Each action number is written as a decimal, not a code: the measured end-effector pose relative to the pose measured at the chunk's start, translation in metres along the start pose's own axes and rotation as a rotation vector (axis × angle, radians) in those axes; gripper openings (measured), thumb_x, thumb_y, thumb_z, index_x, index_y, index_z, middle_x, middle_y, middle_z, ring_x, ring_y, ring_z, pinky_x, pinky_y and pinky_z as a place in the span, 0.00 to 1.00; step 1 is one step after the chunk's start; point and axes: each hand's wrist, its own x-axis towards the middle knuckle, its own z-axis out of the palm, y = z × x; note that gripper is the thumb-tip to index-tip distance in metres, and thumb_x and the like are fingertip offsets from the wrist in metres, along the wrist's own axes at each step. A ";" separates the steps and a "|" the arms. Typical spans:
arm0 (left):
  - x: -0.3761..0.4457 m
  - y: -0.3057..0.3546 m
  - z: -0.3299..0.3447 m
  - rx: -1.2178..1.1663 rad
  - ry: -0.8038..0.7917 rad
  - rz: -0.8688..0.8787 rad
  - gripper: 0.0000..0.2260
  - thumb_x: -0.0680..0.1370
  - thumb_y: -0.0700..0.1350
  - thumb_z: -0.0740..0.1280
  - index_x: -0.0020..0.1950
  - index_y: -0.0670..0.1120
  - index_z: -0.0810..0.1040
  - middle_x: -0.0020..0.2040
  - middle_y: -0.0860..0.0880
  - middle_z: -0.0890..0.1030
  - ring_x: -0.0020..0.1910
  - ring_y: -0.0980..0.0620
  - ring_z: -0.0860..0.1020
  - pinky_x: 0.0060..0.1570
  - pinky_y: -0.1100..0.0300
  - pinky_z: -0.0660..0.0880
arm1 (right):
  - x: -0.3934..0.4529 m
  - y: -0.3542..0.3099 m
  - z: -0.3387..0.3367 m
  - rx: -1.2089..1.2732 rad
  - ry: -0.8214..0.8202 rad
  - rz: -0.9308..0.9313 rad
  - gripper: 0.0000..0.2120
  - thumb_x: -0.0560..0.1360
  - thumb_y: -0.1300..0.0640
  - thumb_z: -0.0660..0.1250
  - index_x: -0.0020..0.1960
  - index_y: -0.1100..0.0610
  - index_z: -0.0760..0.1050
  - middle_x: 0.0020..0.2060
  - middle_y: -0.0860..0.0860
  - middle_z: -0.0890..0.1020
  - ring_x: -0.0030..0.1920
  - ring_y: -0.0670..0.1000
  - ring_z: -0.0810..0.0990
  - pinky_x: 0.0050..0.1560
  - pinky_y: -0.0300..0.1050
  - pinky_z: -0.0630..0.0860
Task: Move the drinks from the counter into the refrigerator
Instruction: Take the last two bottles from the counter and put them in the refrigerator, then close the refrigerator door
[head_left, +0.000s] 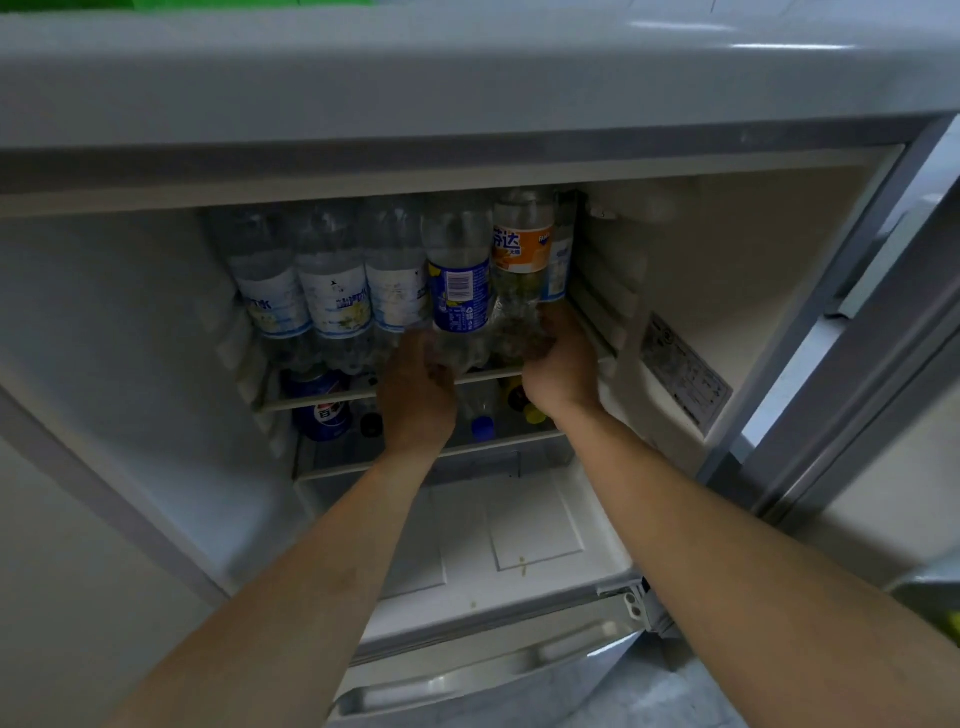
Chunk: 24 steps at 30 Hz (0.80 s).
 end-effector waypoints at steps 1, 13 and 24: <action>-0.002 -0.003 -0.001 -0.023 -0.008 -0.006 0.12 0.78 0.33 0.63 0.60 0.42 0.76 0.55 0.44 0.80 0.54 0.47 0.78 0.56 0.53 0.76 | -0.006 0.004 -0.001 -0.002 0.015 -0.024 0.11 0.79 0.56 0.63 0.61 0.51 0.74 0.58 0.50 0.80 0.59 0.53 0.78 0.55 0.44 0.72; -0.071 -0.011 -0.001 -0.169 0.056 0.016 0.15 0.78 0.33 0.66 0.64 0.40 0.75 0.57 0.45 0.76 0.52 0.49 0.77 0.49 0.69 0.72 | -0.091 0.048 -0.013 0.034 -0.027 0.092 0.19 0.79 0.59 0.66 0.69 0.53 0.71 0.62 0.50 0.78 0.57 0.49 0.77 0.55 0.42 0.76; -0.238 0.027 0.038 -0.356 -0.087 -0.343 0.14 0.79 0.38 0.66 0.61 0.53 0.73 0.49 0.52 0.80 0.43 0.65 0.79 0.42 0.67 0.77 | -0.270 0.145 -0.110 0.121 -0.004 0.378 0.14 0.75 0.59 0.70 0.60 0.52 0.77 0.49 0.43 0.80 0.47 0.42 0.79 0.46 0.26 0.72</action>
